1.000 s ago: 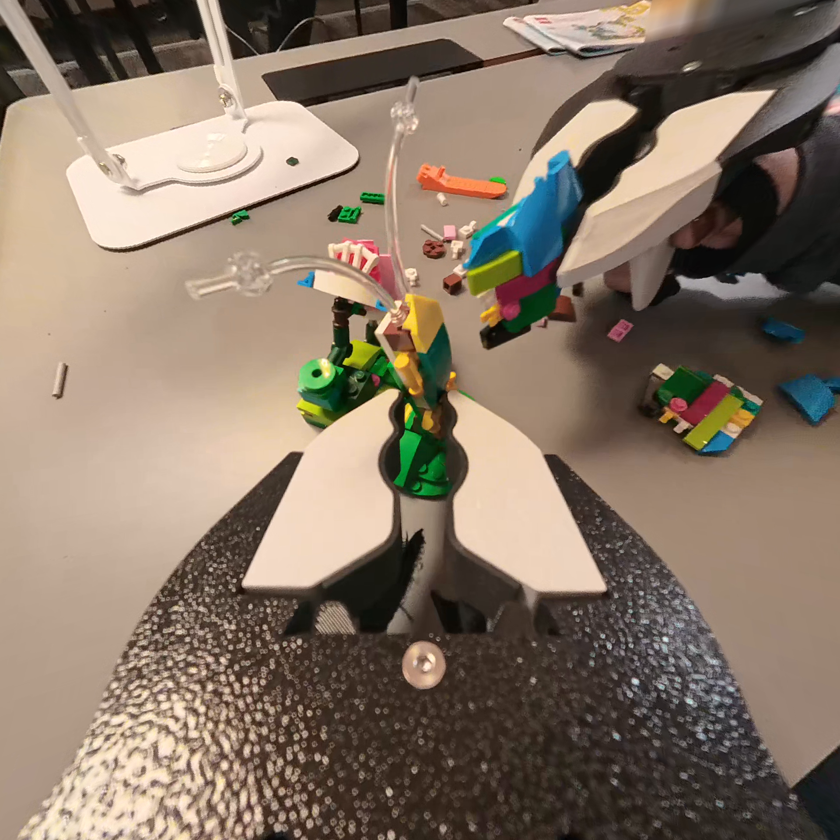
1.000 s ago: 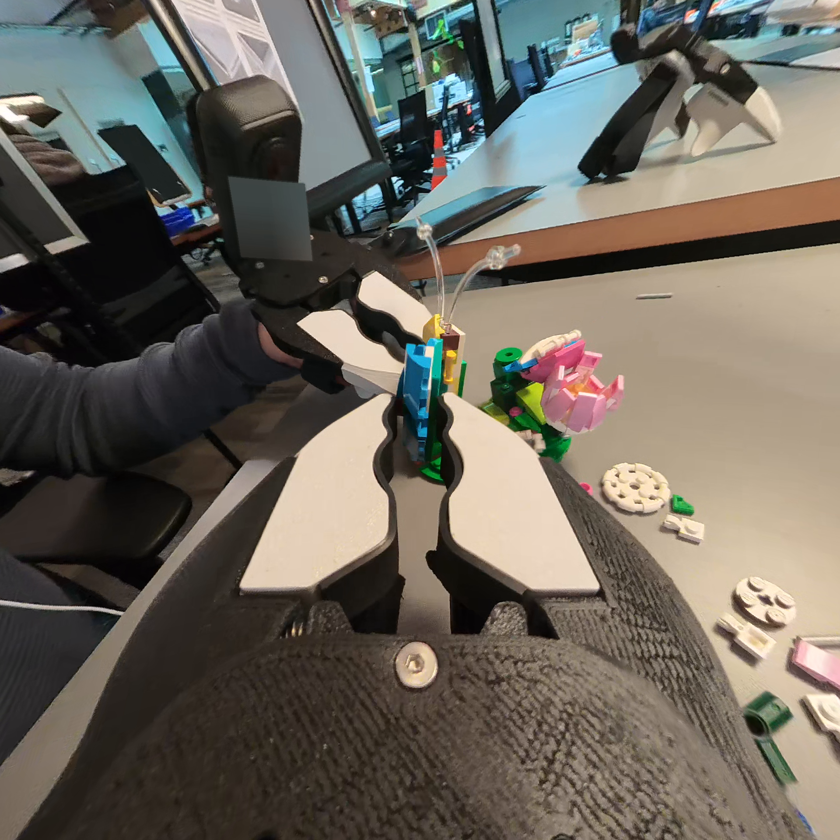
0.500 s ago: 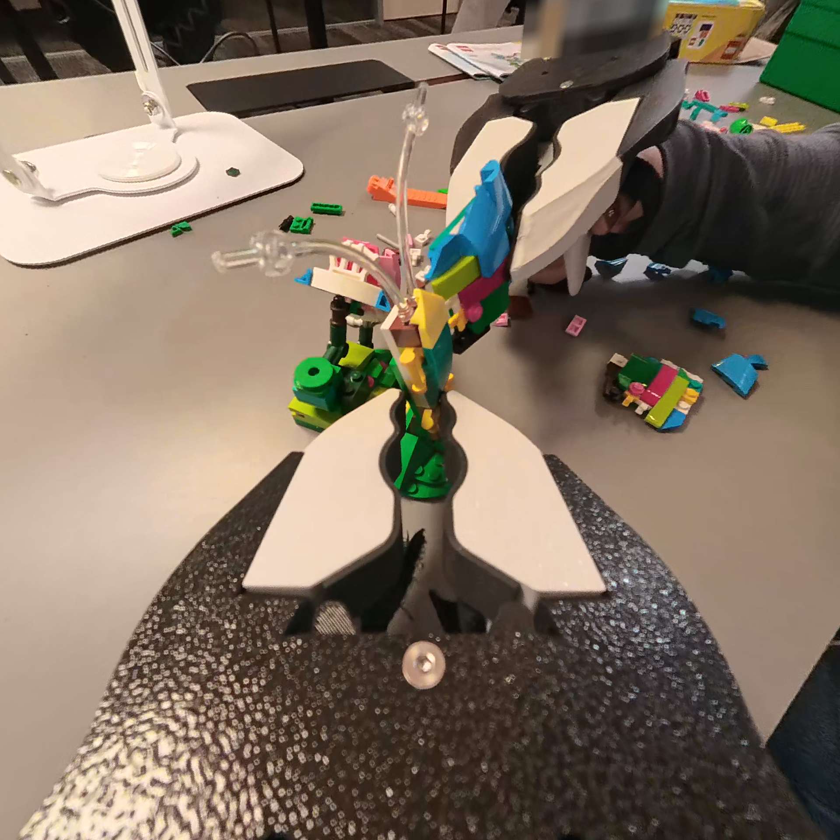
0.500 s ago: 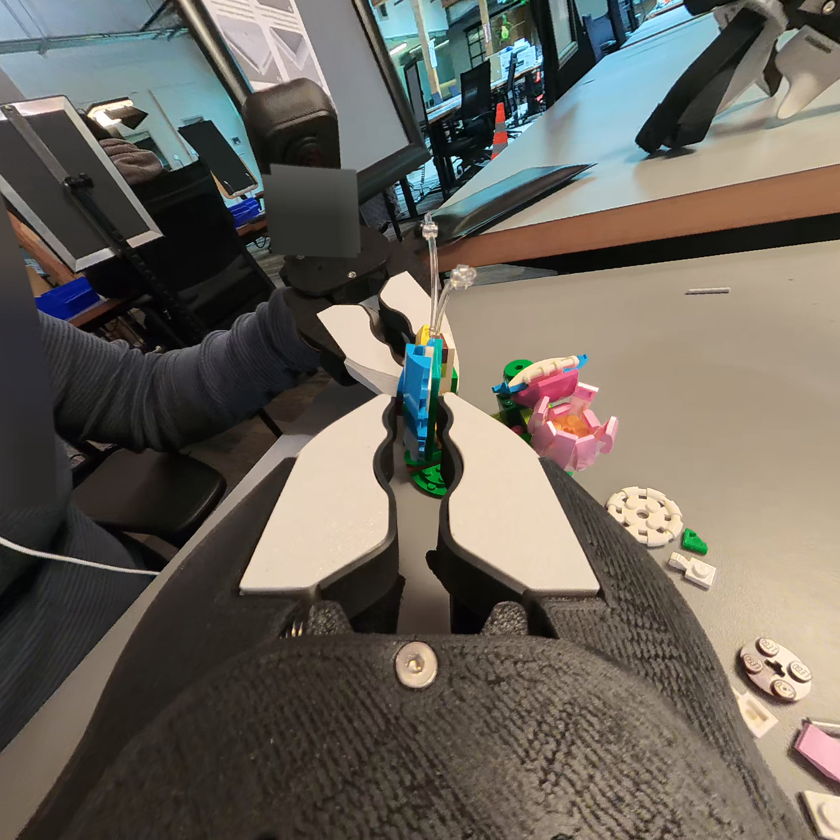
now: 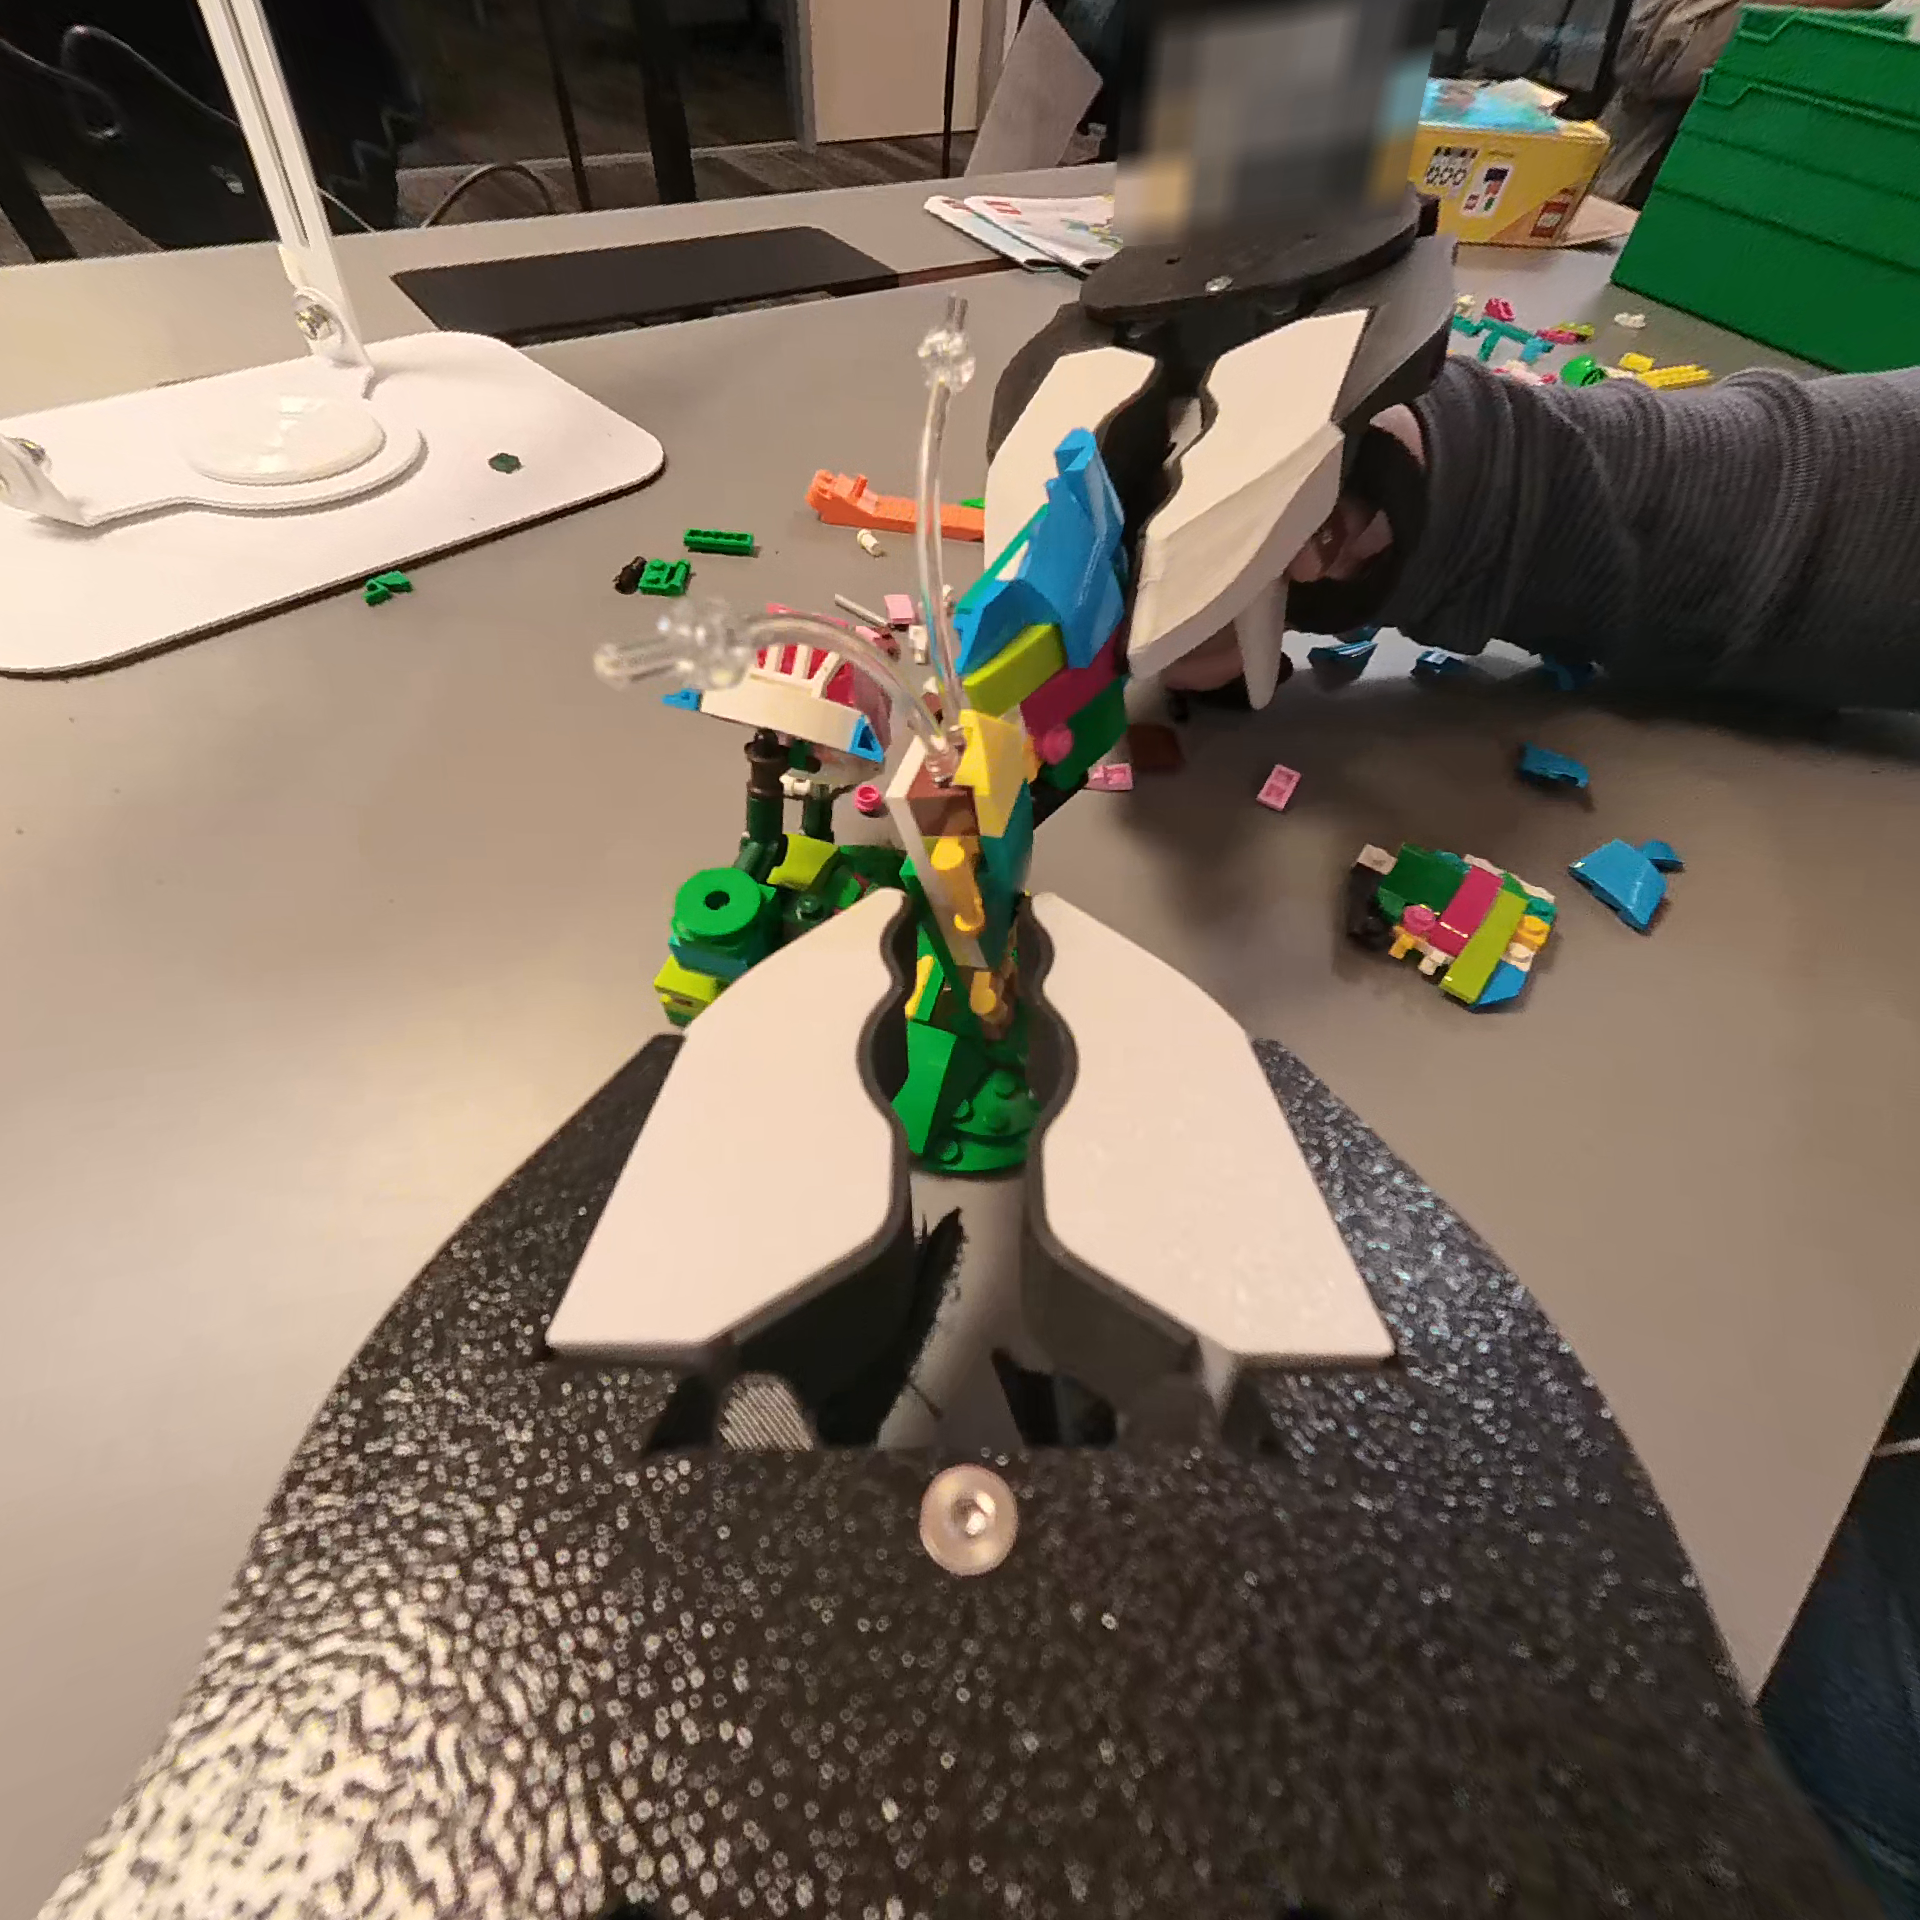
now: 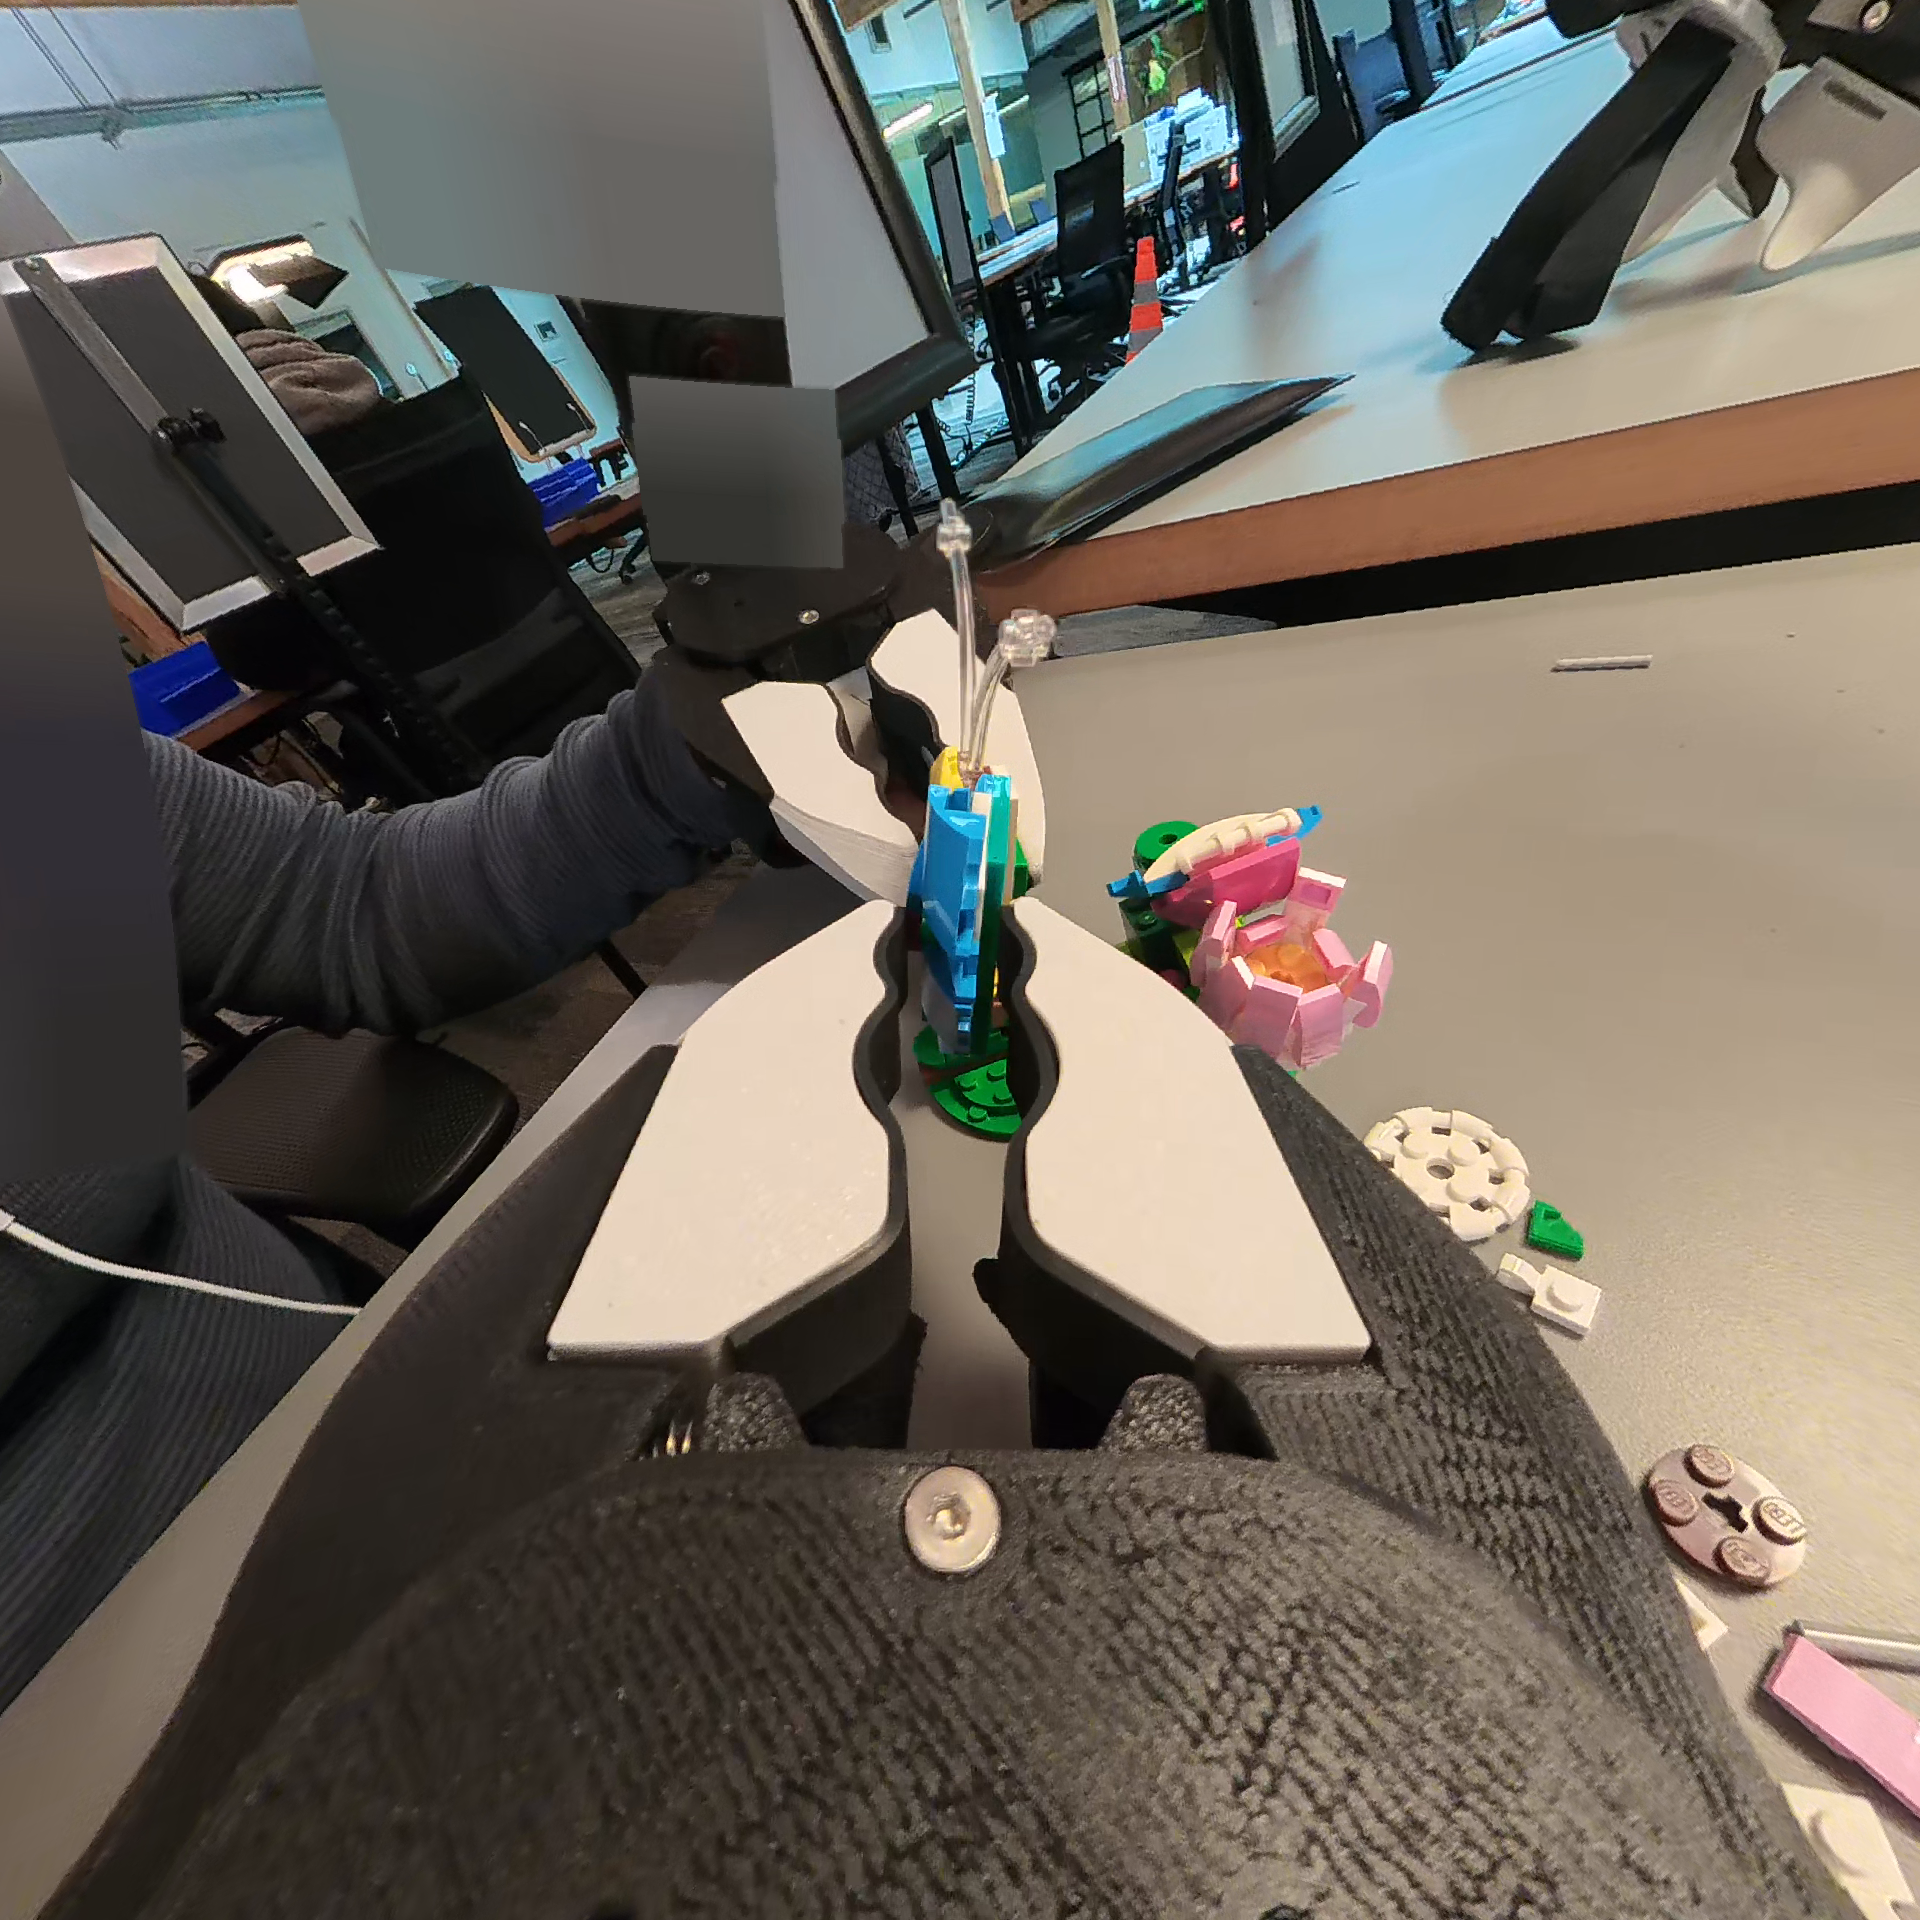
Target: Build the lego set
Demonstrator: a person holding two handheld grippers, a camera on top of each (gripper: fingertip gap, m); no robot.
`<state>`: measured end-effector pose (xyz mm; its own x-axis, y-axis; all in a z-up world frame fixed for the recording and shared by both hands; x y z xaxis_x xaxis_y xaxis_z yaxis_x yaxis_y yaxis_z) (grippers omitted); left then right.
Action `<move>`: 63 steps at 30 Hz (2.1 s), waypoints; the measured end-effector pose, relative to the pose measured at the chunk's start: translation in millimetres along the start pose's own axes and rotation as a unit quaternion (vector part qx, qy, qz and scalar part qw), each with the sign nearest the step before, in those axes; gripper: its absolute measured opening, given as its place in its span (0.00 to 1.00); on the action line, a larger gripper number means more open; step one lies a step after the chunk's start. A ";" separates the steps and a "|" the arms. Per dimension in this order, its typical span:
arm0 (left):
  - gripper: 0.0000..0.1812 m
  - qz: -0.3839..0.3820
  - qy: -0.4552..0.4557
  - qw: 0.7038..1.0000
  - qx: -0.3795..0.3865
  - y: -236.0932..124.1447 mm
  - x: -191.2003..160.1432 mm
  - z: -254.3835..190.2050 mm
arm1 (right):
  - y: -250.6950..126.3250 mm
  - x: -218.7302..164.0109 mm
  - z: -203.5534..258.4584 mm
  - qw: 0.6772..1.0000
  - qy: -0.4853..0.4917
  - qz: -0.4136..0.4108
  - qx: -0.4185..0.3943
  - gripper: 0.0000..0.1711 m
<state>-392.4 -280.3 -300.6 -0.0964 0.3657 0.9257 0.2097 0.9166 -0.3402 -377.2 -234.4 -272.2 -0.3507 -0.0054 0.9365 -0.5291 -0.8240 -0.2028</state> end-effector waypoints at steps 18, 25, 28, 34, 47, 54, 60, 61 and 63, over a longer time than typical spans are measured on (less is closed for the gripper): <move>0.09 -0.004 -0.023 1.000 -0.015 0.5 -0.3 0.3 | 0.6 2.6 0.4 1.000 0.005 -0.011 -0.001 0.08; 0.09 -0.004 -0.025 1.000 -0.013 0.7 -0.1 0.2 | 0.6 1.7 -0.9 1.000 0.012 -0.011 -0.018 0.08; 0.09 -0.005 -0.027 1.000 -0.012 0.8 0.0 0.4 | 1.0 -0.5 -0.5 1.000 0.007 -0.003 -0.024 0.08; 0.09 -0.006 -0.030 0.999 -0.010 0.8 0.0 0.1 | 2.4 -3.2 0.4 0.999 0.009 0.006 -0.031 0.08; 0.09 -0.009 -0.042 0.999 -0.011 0.9 -0.1 0.2 | 2.6 -4.7 0.9 0.999 0.015 0.011 -0.035 0.09; 0.10 -0.015 -0.048 0.999 -0.011 1.1 0.8 -0.5 | -0.2 -3.4 2.2 0.999 0.001 -0.001 -0.045 0.08; 0.17 -0.060 -0.064 0.996 0.007 -12.1 6.2 1.4 | -8.1 -3.2 -0.7 0.999 0.012 -0.007 -0.050 0.08; 0.17 -0.055 -0.069 0.996 0.009 -13.7 4.1 1.9 | -9.4 -3.1 -1.3 0.999 0.014 -0.008 -0.051 0.08; 0.17 -0.039 -0.074 0.996 0.012 -14.9 -0.7 2.2 | -11.0 -2.4 -2.1 0.999 0.018 -0.011 -0.050 0.08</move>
<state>-397.5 -293.9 -296.5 -0.2551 0.3106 0.9157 0.1720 0.9465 -0.2732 -372.2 -224.2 -272.8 -0.3643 0.0345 0.9306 -0.6106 -0.7634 -0.2107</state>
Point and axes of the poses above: each gripper's, where its closed fingertips meet, y out along the fingers, x out of its top, z = x × y across the jaws, the point moved 1 cm from there along -y, back along the fingers, and after that the axes turned 14 degrees about -x, right-handed, at the moved point
